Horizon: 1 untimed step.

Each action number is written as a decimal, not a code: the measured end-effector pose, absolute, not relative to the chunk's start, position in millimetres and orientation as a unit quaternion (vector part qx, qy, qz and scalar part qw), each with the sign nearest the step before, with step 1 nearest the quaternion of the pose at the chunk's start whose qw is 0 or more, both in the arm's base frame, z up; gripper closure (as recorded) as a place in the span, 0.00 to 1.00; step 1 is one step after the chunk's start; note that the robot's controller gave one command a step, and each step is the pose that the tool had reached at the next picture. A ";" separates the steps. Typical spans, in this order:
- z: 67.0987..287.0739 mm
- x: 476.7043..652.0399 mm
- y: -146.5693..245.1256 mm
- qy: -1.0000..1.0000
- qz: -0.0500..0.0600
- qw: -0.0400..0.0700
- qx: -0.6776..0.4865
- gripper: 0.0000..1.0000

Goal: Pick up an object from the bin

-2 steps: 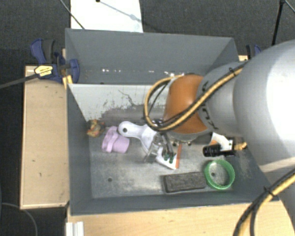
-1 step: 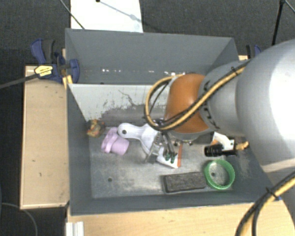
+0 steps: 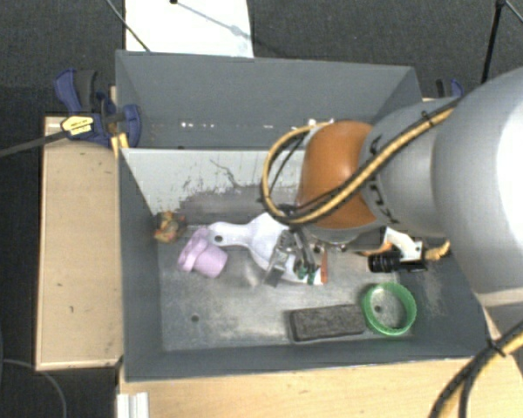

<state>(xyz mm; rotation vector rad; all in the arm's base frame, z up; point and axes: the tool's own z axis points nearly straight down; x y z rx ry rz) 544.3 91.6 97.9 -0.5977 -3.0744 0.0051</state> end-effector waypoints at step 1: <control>118.1 546.3 91.9 -0.982 0.000 0.002 -0.190 1.00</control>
Offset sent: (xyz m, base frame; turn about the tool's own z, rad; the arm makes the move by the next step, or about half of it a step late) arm 0.0000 0.0001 0.0759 0.0000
